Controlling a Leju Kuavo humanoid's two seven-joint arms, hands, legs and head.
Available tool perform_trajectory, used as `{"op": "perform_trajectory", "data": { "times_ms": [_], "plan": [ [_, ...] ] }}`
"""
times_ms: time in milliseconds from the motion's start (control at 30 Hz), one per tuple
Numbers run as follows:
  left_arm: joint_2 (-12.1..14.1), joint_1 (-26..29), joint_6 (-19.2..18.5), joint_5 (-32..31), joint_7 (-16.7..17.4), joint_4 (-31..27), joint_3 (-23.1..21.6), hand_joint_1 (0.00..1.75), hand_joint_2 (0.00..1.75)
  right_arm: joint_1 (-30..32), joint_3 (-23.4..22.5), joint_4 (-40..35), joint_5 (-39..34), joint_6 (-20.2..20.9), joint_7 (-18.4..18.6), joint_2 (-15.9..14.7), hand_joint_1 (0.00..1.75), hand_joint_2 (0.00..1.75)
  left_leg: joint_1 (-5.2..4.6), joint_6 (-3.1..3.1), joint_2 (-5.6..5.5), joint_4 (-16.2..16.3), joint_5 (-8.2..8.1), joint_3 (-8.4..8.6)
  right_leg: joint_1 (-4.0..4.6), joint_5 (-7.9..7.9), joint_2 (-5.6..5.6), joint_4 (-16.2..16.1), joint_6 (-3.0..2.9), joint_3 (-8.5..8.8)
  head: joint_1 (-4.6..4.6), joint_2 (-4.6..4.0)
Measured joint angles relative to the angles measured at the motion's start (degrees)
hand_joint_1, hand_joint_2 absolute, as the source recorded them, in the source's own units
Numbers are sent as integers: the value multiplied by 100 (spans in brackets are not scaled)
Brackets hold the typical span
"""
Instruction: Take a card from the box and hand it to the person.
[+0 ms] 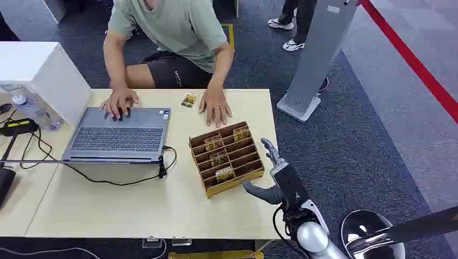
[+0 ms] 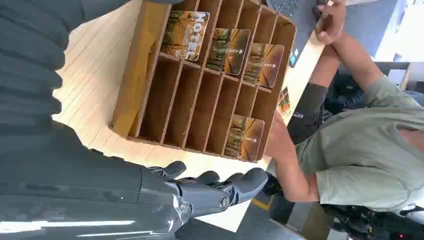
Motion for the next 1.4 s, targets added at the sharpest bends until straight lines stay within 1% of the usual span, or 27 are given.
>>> {"op": "perform_trajectory", "data": {
  "times_ms": [133, 300, 533, 600, 667, 700, 767, 1033, 1167, 1200, 1267, 1300, 1400],
  "plan": [
    [0, 0, 0, 0, -17, -2, 0, 0, 0, -3, 2, 0, 39, -37, 26, -2, 0, 175, 0, 0, 0, 0, 0, 0, 0, 0, 0, 0, 0, 0, 0, 0],
    [0, 0, -2, 4, -33, -2, 2, 0, 0, -8, 13, -2, 398, -122, 184, -2, 0, 175, 0, 0, 0, 0, 0, -1, 0, 0, 0, 0, 0, 0, 0, 0],
    [-2, 0, -26, 4, -33, -2, 0, 0, 0, -145, 175, -2, 1443, -229, 768, 4, 0, 175, 0, 0, 0, 0, 0, -1, 0, 0, 0, 1, 0, 0, 0, 0],
    [-2, -5, -37, 4, -33, -2, 0, 0, 0, -238, 271, -2, 1766, -236, 929, 9, 0, 175, 0, 0, 0, 0, 0, -1, 0, 0, 0, 1, 0, 1, -4, 0],
    [-2, -4, -46, 0, -35, -2, -4, 0, 0, -345, 326, -2, 1935, -234, 1045, 18, 0, 175, 0, 0, 0, 0, 0, -1, 0, 0, 0, 1, 0, 0, 2, 0],
    [-2, -5, -55, 0, -46, -2, -7, 0, 0, -429, 396, -2, 2153, -221, 1185, 28, 0, 175, 0, 0, 0, 0, 0, -1, 0, 0, 0, 1, 0, 0, 0, 0],
    [-2, -9, -63, 0, -46, -2, -15, 0, 0, -579, 487, -2, 2284, -179, 1298, 41, 0, 175, 0, 0, 0, 0, 0, 0, 0, 0, 0, 2, 0, 1, -2, 0],
    [-7, -13, -66, 0, -46, -4, -22, 0, 0, -1017, 761, 74, 2511, -63, 1482, 155, 0, 175, 0, 0, 0, 0, 1, -3, 0, 0, 0, 2, 0, -1, 2, 0],
    [-9, -16, -61, 0, -44, -4, -35, 0, 0, -1327, 931, 271, 2763, -57, 1679, 247, 0, 175, 0, 0, 0, 0, 1, -3, 0, 0, -2, 2, 0, 0, -2, 0],
    [-9, -16, -63, 0, -44, -4, -37, 0, 0, -1367, 944, 289, 2793, -59, 1703, 256, 9, 175, 0, 0, 0, 0, 1, -3, 0, 0, -2, 2, 0, 0, -4, 0],
    [-9, -16, -61, 0, -46, -4, -39, 0, 0, -1457, 966, 319, 2877, -57, 1760, 273, 10, 175, 0, 0, -1, 0, 1, -5, 0, 0, -2, 3, 0, -1, 0, 0],
    [-9, -17, -63, 0, -46, -4, -55, 0, 0, -1534, 1001, 406, 2981, -50, 1838, 310, 14, 175, 0, 0, -1, 0, 1, -5, 0, 0, -1, 3, 0, -1, 2, 0],
    [-11, -23, -65, 0, -50, -4, -70, 0, 0, -1760, 1071, 586, 3108, 4, 1917, 363, 23, 175, 0, 0, -1, 0, 1, -3, 0, 0, -3, 3, 0, 0, -2, 0]
  ]
}}
